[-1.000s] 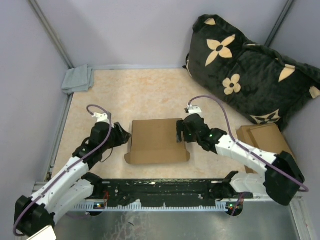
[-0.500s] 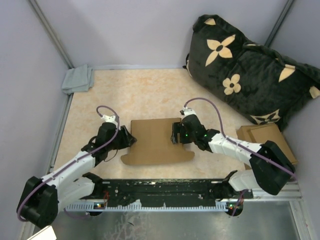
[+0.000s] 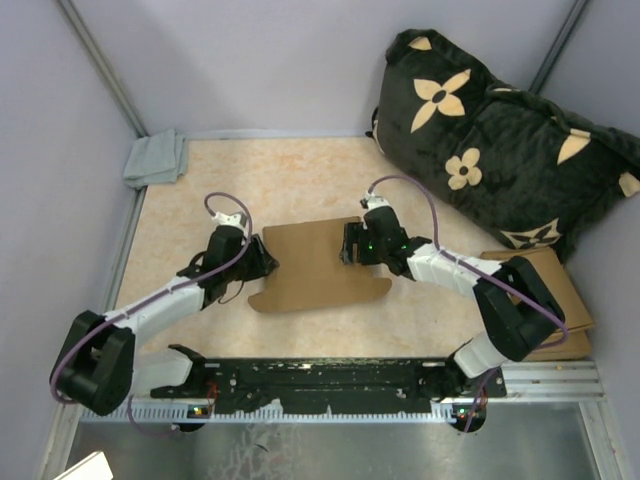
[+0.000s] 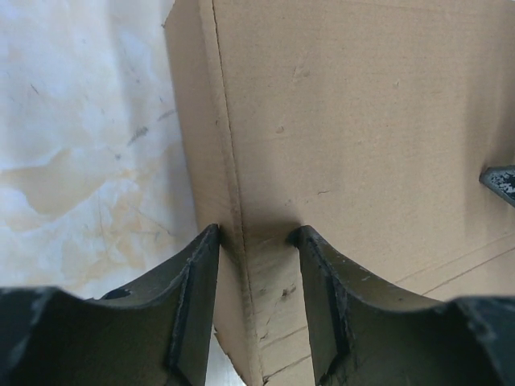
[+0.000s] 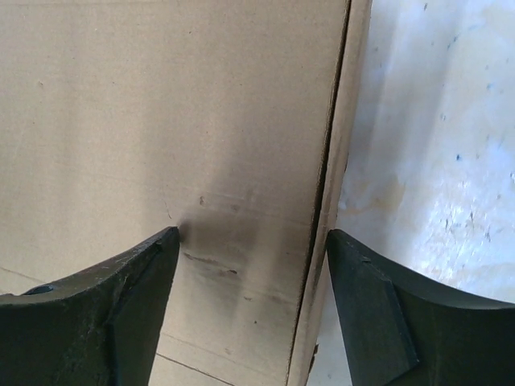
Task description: Fold the paper box
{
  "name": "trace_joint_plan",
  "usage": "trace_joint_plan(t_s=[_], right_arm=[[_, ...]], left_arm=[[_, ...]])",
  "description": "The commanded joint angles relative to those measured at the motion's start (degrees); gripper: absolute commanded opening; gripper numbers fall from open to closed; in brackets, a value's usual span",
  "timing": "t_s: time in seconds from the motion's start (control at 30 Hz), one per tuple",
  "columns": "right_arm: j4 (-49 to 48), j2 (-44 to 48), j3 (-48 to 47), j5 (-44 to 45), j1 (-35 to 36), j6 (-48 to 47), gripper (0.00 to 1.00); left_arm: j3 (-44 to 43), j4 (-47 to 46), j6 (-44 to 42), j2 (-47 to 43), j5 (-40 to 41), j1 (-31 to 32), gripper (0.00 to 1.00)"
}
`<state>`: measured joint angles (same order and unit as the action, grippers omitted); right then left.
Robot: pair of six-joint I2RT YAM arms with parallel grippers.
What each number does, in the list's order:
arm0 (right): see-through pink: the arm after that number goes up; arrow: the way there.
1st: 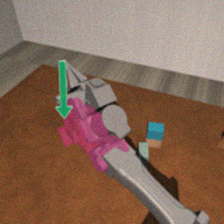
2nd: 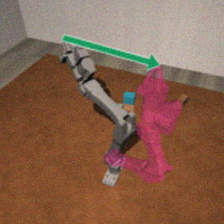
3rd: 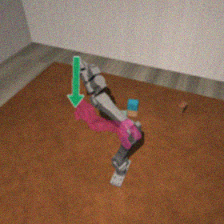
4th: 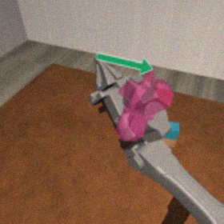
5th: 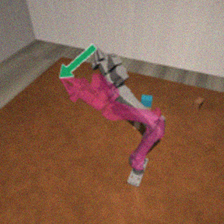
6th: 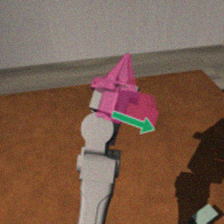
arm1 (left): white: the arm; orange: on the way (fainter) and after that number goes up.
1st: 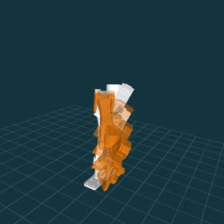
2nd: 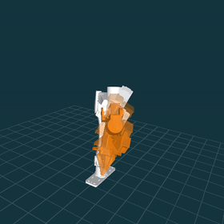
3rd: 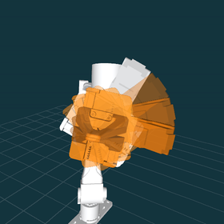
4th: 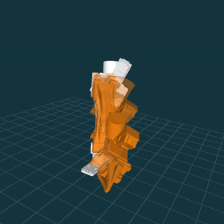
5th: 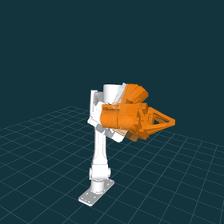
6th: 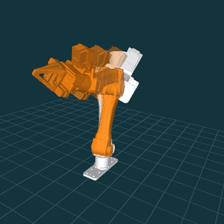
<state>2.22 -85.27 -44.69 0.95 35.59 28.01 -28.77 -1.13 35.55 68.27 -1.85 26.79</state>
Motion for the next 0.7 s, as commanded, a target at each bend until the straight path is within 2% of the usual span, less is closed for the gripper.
trace_joint_plan(t_s=[0.0, 0.23, 0.33, 0.43, 0.47, 0.5, 0.53, 0.6, 0.67], right_arm=[[-1.3, -3.1, -5.8, -1.0, 0.1, -1.2, 0.75], [2.5, -0.6, -10.7, 7.7, -0.1, -0.7, 0.81], [9.3, 0.9, -15.8, 14.9, -0.4, -0.8, 0.82], [21.0, 4.1, -25.4, 21.1, -0.4, -0.5, 0.83], [23.7, 6.1, -27.2, 22.5, -0.3, 0.0, 0.85], [25.5, 8.5, -28.1, 23.6, -0.3, 1.4, 0.95], [26.0, 11.0, -27.0, 24.5, -0.3, 2.5, 0.99], [17.5, 16.8, -16.5, 17.3, -0.6, 1.8, 0.99], [14.2, 20.2, -8.5, 11.9, -0.7, 4.2, 0.90]], left_arm=[[-5.0, -3.1, -2.3, 3.3, 0.6, 0.3, 0.50], [-15.6, 3.4, -4.6, 6.7, 9.9, 0.3, 0.58], [-20.0, 7.3, -6.3, 5.6, 15.5, 0.3, 0.72], [-23.7, 11.3, -6.5, 2.2, 20.5, 0.3, 0.79], [-24.5, 13.1, -5.3, 0.8, 21.4, 0.3, 0.84], [-24.6, 14.8, -3.3, -0.8, 21.9, 0.3, 0.96], [-23.6, 15.6, -1.4, -2.6, 21.8, 0.3, 0.99], [-17.5, 11.7, -0.7, -6.5, 17.4, 0.3, 1.00], [-8.3, 2.6, -3.4, -10.8, 6.9, 0.3, 1.00]])
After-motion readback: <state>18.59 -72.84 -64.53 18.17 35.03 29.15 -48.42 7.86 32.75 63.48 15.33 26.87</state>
